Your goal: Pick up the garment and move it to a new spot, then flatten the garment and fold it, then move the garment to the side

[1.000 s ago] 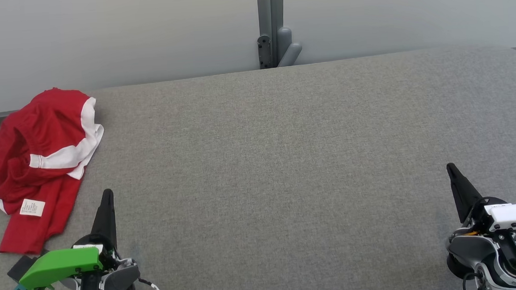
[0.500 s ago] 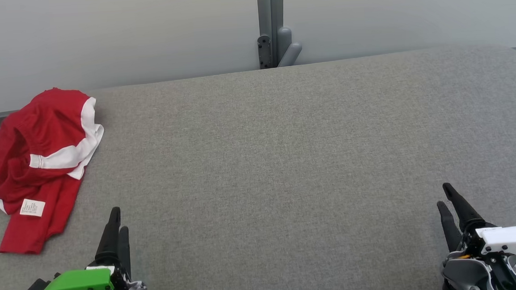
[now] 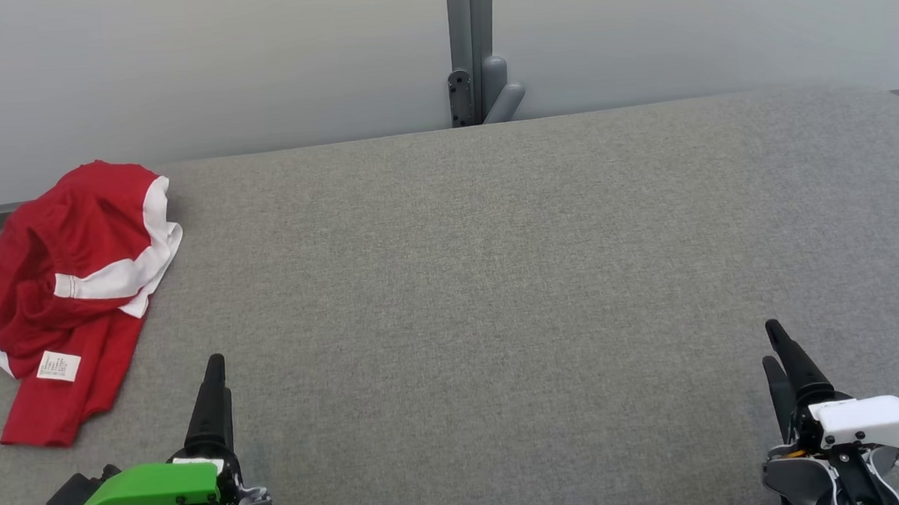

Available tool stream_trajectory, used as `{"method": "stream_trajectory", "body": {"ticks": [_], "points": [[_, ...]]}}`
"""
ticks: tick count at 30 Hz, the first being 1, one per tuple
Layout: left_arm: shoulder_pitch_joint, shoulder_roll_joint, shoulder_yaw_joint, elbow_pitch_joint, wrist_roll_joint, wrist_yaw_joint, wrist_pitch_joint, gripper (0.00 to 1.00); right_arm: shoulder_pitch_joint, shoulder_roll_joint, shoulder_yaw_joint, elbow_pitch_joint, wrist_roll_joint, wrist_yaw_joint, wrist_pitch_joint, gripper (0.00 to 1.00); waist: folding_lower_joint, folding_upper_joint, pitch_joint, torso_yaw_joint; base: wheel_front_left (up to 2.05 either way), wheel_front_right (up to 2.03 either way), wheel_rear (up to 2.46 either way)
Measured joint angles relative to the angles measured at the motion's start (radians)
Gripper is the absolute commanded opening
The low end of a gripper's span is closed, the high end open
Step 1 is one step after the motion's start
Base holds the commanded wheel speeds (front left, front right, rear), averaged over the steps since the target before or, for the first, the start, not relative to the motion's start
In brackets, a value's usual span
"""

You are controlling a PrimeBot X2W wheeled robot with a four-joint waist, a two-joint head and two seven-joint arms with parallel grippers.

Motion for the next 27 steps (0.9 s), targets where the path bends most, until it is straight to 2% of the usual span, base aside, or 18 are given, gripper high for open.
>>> {"method": "stream_trajectory", "body": {"ticks": [19,27], "points": [[0.037,0.0,-0.034,-0.099,0.441,0.001,-0.068,1.0,0.037,-0.004,0.07,-0.102,-0.457,0.0,-0.086,1.0,0.0,0.0,-0.019,-0.005,0.0,0.0,0.0],[0.051,0.0,-0.075,-0.142,0.61,0.041,-0.092,1.0,0.048,-0.006,0.102,-0.139,-0.61,0.0,-0.114,1.0,0.0,0.0,-0.029,-0.009,0.0,0.0,0.0]]}}
